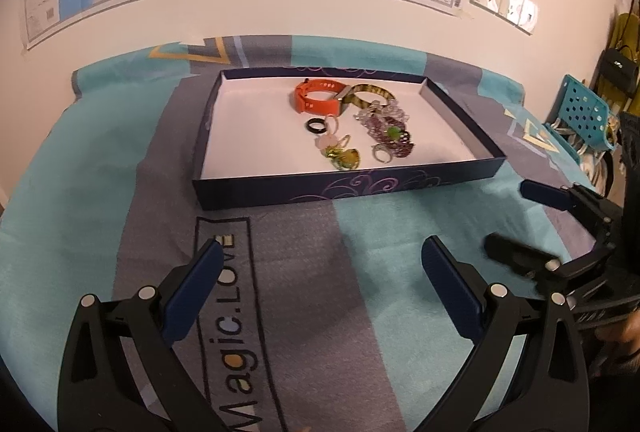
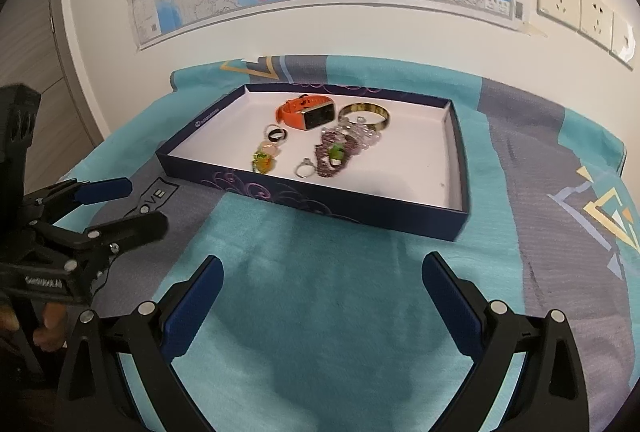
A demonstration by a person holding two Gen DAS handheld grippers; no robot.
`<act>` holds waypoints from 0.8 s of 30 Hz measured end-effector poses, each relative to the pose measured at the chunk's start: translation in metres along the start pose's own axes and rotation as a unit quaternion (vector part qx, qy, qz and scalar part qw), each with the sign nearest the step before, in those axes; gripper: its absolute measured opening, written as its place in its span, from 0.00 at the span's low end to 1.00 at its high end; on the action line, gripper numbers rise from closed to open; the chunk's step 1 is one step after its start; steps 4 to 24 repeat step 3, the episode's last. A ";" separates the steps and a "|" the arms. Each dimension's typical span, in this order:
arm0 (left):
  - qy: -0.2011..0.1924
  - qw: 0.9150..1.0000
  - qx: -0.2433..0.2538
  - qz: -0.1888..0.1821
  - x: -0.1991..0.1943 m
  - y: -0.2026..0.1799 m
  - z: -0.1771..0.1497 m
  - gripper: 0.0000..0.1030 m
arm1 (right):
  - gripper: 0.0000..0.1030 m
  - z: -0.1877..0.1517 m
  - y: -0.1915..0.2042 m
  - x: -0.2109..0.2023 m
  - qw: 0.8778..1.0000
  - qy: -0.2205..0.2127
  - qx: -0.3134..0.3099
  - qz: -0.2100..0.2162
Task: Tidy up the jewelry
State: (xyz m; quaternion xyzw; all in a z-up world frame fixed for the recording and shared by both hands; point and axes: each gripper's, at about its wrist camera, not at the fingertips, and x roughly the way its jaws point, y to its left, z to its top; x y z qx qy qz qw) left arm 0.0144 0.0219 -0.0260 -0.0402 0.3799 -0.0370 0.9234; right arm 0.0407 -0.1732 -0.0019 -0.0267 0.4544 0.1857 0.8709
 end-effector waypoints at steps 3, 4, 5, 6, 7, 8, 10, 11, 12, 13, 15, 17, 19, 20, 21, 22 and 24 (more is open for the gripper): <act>0.000 1.000 -0.011 0.002 0.001 0.011 0.001 0.94 | 0.93 0.001 -0.036 -0.004 1.000 0.012 0.011 -0.027; 0.000 1.000 -0.011 0.002 0.001 0.011 0.001 0.94 | 0.93 0.001 -0.036 -0.004 1.000 0.012 0.011 -0.027; 0.000 1.000 -0.011 0.002 0.001 0.011 0.001 0.94 | 0.93 0.001 -0.036 -0.004 1.000 0.012 0.011 -0.027; 0.000 1.000 -0.011 0.002 0.001 0.011 0.001 0.94 | 0.93 0.001 -0.036 -0.004 1.000 0.012 0.011 -0.027; 0.000 1.000 -0.011 0.002 0.001 0.011 0.001 0.94 | 0.93 0.001 -0.036 -0.004 1.000 0.012 0.011 -0.027; 0.000 1.000 -0.011 0.002 0.001 0.011 0.001 0.94 | 0.93 0.001 -0.036 -0.004 1.000 0.012 0.011 -0.027; 0.000 1.000 -0.011 0.002 0.001 0.011 0.001 0.94 | 0.93 0.001 -0.036 -0.004 1.000 0.012 0.011 -0.027; 0.000 1.000 -0.011 0.002 0.001 0.011 0.001 0.94 | 0.93 0.001 -0.036 -0.004 1.000 0.012 0.011 -0.027; 0.000 1.000 -0.011 0.002 0.001 0.011 0.001 0.94 | 0.93 0.001 -0.036 -0.004 1.000 0.012 0.011 -0.027; 0.000 1.000 -0.011 0.002 0.001 0.011 0.001 0.94 | 0.93 0.001 -0.036 -0.004 1.000 0.012 0.011 -0.027; 0.000 1.000 -0.011 0.002 0.001 0.011 0.001 0.94 | 0.93 0.001 -0.036 -0.004 1.000 0.012 0.011 -0.027; 0.000 1.000 -0.011 0.002 0.001 0.011 0.001 0.94 | 0.93 0.001 -0.036 -0.004 1.000 0.012 0.011 -0.027; 0.000 1.000 -0.011 0.002 0.001 0.011 0.001 0.94 | 0.93 0.001 -0.036 -0.004 1.000 0.012 0.011 -0.027; 0.000 1.000 -0.011 0.002 0.001 0.011 0.001 0.94 | 0.93 0.001 -0.036 -0.004 1.000 0.012 0.011 -0.027; 0.000 1.000 -0.011 0.002 0.001 0.011 0.001 0.94 | 0.93 0.001 -0.036 -0.004 1.000 0.012 0.011 -0.027; 0.000 1.000 -0.011 0.002 0.001 0.011 0.001 0.94 | 0.93 0.001 -0.036 -0.004 1.000 0.012 0.011 -0.027; 0.000 1.000 -0.011 0.002 0.001 0.011 0.001 0.94 | 0.93 0.001 -0.036 -0.004 1.000 0.012 0.011 -0.027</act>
